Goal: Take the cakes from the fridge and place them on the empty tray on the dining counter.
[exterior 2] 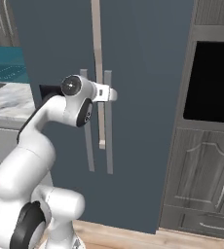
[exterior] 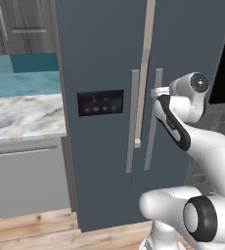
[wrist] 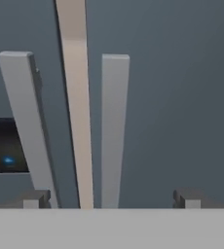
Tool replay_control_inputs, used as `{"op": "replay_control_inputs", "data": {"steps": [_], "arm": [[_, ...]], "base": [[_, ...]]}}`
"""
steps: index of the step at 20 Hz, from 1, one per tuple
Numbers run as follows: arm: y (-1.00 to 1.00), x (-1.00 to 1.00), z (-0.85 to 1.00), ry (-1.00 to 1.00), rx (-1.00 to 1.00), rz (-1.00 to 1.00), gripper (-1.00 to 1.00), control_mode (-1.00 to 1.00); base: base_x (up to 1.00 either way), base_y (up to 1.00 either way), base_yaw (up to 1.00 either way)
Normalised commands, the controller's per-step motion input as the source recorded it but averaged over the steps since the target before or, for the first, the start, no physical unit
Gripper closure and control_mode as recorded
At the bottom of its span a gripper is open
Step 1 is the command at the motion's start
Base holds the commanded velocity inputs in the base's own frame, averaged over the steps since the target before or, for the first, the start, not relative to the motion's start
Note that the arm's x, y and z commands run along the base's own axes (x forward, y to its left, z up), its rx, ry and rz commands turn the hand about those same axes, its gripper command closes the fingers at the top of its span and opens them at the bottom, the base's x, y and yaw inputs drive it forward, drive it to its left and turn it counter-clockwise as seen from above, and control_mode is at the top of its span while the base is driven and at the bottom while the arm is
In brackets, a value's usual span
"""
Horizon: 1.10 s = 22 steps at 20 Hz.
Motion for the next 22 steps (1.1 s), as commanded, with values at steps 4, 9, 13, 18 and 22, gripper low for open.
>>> {"op": "replay_control_inputs", "data": {"steps": [4, 9, 13, 18, 22], "arm": [[-0.09, 0.47, -0.06, 0.00, 0.00, 0.00, -1.00, -1.00], [-0.03, 0.38, -0.24, 0.00, 0.00, 0.01, -1.00, -1.00], [-0.01, 0.39, -0.23, 0.00, 0.00, 0.01, -1.00, -1.00], [-0.04, 0.43, -0.15, 0.00, 0.00, 0.01, -1.00, -1.00], [-0.13, 0.39, -0.06, 0.00, 0.00, 0.01, -1.00, -1.00]], "base": [[0.00, 0.00, 0.00], [0.00, 0.00, 0.00], [0.00, 0.00, 0.00], [0.00, 0.00, 0.00], [0.00, 0.00, 0.00]]}}
